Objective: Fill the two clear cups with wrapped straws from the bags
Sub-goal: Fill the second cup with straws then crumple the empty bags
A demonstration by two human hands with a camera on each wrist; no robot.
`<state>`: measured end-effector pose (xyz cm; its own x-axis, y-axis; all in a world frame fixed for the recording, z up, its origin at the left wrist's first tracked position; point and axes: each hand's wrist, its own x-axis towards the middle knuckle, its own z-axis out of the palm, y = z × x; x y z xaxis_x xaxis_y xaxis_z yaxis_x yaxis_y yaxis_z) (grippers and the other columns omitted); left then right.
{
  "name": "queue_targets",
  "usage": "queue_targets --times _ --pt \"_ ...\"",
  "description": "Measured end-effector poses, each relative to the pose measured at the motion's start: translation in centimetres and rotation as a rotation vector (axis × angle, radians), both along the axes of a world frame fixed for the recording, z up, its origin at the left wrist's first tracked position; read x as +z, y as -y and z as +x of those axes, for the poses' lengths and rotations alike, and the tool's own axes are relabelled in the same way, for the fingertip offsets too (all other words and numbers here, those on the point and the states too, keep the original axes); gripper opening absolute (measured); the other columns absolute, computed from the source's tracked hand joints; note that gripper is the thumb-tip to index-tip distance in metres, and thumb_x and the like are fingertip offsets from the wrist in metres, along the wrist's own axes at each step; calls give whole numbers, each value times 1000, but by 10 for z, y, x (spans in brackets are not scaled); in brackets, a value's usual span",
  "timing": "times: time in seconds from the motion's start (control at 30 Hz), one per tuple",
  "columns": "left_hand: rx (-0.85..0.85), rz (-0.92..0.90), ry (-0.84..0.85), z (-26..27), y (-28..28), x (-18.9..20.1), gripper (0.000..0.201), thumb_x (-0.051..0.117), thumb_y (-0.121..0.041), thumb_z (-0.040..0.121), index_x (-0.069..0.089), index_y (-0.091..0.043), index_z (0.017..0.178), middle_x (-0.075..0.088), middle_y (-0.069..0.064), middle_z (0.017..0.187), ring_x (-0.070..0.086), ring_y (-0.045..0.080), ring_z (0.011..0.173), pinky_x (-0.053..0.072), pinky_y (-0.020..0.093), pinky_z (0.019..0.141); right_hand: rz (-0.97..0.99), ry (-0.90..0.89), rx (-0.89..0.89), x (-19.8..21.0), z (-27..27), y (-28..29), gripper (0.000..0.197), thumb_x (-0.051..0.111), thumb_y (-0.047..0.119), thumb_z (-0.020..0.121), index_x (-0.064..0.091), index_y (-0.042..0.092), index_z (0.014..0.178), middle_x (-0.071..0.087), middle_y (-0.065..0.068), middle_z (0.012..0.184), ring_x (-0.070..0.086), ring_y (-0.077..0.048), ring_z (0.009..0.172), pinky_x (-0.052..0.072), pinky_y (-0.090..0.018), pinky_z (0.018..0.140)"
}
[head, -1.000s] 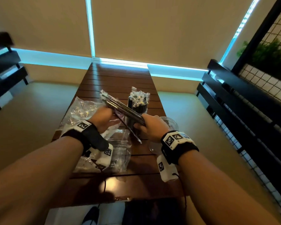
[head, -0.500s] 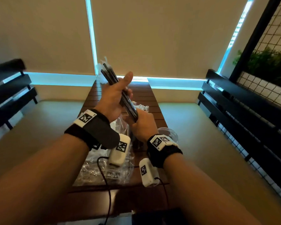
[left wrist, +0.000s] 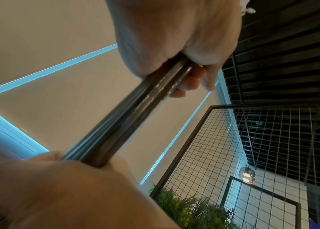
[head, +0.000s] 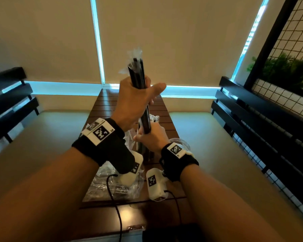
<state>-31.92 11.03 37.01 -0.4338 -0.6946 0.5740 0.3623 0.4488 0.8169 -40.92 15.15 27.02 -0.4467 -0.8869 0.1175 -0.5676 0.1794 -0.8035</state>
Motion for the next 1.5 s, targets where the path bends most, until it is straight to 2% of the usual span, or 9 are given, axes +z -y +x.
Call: queue_targets --times 0.1,0.27,0.47,0.67,0.8,0.93,1.07,1.3,1.5 --pt "55 37 45 -5 2 -12 32 79 -13 81 51 -6 69 46 -10 44 49 12 44 50 38 60 99 -59 64 -4 -4 -7 36 82 28 73 59 17 99 63 6 87 58 -8 77 41 -14 59" --pt "121 158 24 -5 24 -28 42 79 -17 81 44 -18 57 42 -3 50 44 16 47 49 34 61 353 -585 -251 -19 -51 -38 87 76 67 58 40 33 130 43 -3 130 45 -29 119 41 -48 96" --pt "88 264 -20 -19 26 -45 39 80 -22 81 46 -20 61 44 -4 51 44 13 49 46 35 63 443 -492 -185 -75 -71 -65 21 73 40 80 62 23 86 54 -6 128 50 -28 120 41 -36 101" --pt "-9 215 64 -49 12 -83 40 78 -24 83 47 -10 63 43 4 55 45 22 55 46 33 59 292 -390 -79 -79 -53 -58 14 72 24 78 63 16 70 48 1 97 57 -20 93 47 -26 79" --pt "-64 245 230 -59 12 -133 40 80 -39 78 53 -11 70 57 11 63 59 25 59 52 46 74 207 -409 -81 -76 -45 -64 16 71 24 79 67 9 76 52 5 95 55 -13 90 31 -14 71" --pt "-26 66 533 -63 24 -183 49 77 -54 76 59 -8 69 67 8 68 65 21 65 54 39 65 196 -405 -51 -70 -40 -64 25 72 22 77 52 22 62 65 -11 100 59 -28 93 33 -22 70" --pt "175 -210 707 -61 43 -226 66 55 -85 69 66 -19 69 65 -1 70 64 19 67 54 43 60 210 -360 -32 -82 -46 -54 14 66 33 70 67 30 84 54 8 70 62 -31 93 44 -37 103" --pt "310 -295 811 -61 32 -216 74 69 -61 63 49 -20 121 47 5 117 48 21 104 50 39 83 229 -346 -35 -91 -51 -48 32 66 34 70 37 32 57 53 3 69 61 -36 90 43 -47 106" --pt "329 -580 812 -63 23 -193 108 83 -25 73 9 -33 150 36 13 140 64 37 92 58 52 62 292 -393 -21 -89 -56 -49 29 67 35 73 42 25 63 55 -1 78 58 -26 93 40 -31 64"
